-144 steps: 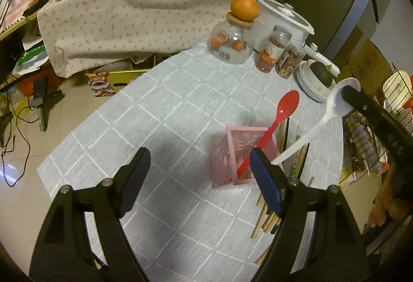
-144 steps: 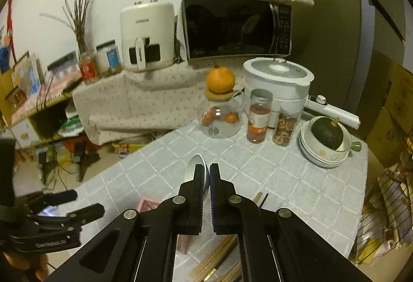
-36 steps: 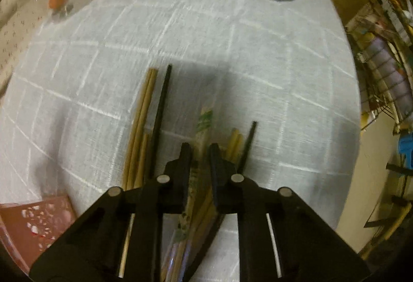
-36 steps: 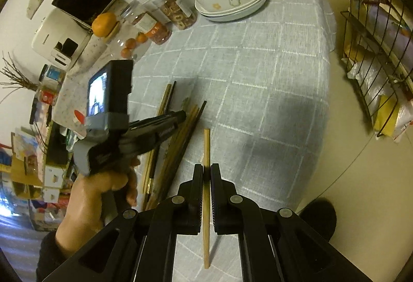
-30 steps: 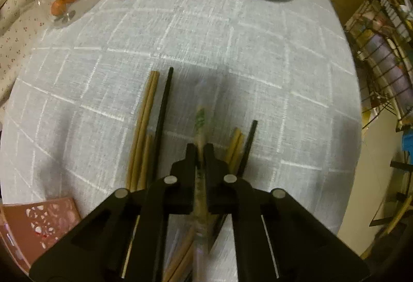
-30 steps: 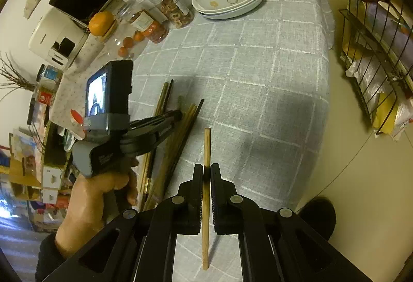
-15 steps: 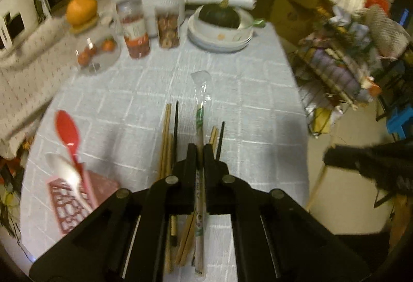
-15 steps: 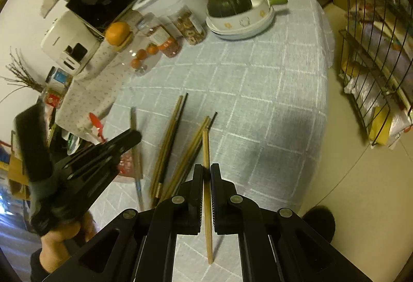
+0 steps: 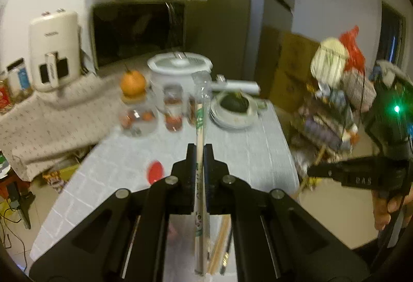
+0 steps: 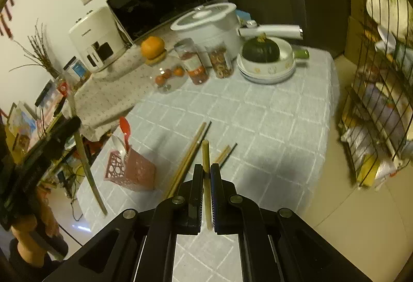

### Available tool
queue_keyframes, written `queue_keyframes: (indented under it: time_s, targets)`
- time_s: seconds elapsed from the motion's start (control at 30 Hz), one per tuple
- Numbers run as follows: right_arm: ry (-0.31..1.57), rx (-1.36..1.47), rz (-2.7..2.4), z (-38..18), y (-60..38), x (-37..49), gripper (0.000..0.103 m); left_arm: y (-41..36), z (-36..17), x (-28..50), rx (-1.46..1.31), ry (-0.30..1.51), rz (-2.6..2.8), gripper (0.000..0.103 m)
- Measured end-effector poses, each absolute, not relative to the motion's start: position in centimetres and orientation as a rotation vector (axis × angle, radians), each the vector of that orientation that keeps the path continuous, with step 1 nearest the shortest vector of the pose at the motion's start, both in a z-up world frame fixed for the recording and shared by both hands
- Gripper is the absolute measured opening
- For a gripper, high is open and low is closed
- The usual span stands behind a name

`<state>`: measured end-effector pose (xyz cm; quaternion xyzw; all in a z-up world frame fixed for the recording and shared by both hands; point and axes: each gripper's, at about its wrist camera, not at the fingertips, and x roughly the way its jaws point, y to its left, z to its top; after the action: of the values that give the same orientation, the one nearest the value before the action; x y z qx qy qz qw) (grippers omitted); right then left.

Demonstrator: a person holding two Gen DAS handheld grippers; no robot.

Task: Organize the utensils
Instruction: 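Carry the paper-wrapped chopsticks into the pink holder and open the left gripper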

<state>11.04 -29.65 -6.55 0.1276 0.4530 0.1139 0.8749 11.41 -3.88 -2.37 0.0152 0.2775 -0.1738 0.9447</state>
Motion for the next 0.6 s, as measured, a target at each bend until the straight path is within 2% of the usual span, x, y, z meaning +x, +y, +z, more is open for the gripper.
queue_keyframes:
  time_s: [0.3,0.6]
  targets:
    - [0.899,0.225,0.241,-5.2,-27.5,11.7,0.005,-1.4,-4.3,12.0,0.027,0.336,-0.204,0.006]
    - [0.905,0.205,0.249,-5.4,-25.6,12.3,0.005,-0.2,-6.8,13.9,0.042,0.321,-0.095,0.006]
